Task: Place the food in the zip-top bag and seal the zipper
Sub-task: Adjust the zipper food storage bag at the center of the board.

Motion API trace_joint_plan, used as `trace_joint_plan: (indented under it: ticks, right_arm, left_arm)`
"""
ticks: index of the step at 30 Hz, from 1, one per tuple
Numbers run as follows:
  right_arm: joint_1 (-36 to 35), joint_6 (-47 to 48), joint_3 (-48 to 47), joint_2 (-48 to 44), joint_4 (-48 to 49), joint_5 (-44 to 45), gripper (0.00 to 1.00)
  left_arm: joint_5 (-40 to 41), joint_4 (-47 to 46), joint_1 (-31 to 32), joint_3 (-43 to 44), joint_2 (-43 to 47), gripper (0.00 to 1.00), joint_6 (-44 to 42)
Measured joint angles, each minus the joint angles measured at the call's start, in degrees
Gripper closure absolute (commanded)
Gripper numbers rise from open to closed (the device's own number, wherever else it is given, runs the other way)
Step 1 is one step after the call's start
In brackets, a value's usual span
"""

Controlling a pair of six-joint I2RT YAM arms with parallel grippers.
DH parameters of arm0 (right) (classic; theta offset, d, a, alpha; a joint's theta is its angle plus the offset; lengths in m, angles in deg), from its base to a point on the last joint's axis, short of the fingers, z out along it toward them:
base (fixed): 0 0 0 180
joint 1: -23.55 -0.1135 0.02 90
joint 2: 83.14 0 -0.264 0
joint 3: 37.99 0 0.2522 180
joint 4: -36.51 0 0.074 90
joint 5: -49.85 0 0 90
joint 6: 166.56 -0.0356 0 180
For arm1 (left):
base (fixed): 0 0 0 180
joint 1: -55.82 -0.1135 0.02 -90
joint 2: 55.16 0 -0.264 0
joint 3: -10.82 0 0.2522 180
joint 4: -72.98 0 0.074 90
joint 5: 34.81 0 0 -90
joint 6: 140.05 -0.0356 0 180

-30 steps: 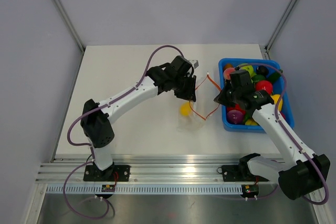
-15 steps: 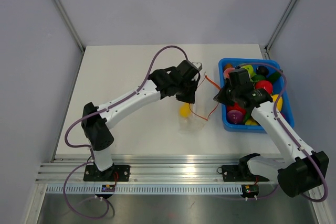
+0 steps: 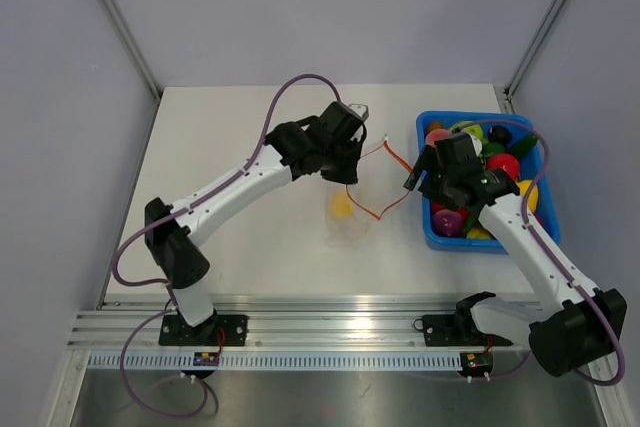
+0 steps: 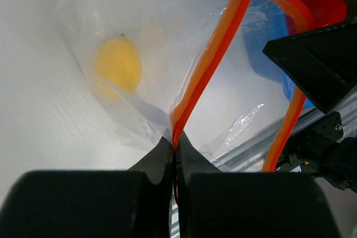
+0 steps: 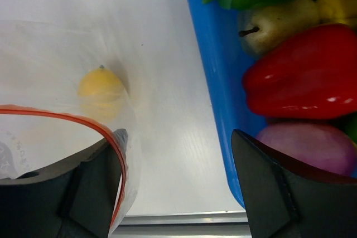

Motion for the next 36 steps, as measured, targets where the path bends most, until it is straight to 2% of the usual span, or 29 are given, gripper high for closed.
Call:
trace_joint_plan:
  ticks: [8, 14, 27, 36]
  right_arm:
    - [-0.02, 0.07, -0.07, -8.70, -7.23, 9.66, 0.12]
    - [0.81, 0.15, 2.29, -9.97, -10.82, 12.57, 0.03]
    - [8.31, 1.01, 7.43, -9.86, -9.62, 6.69, 0.03]
    - [9.01, 2.08, 5.53, -16.87, -9.33, -0.57, 0.04]
  left_arm:
    - [-0.07, -0.39, 0.37, 0.00, -2.36, 1.00, -0.09]
    - [-0.22, -0.42, 0.37, 0.02, -2.93, 1.00, -0.35]
    - [-0.83, -0.50, 0.59, 0.02, -3.13, 1.00, -0.46]
    - [-0.81, -0.48, 0.61, 0.02, -3.82, 1.00, -0.52]
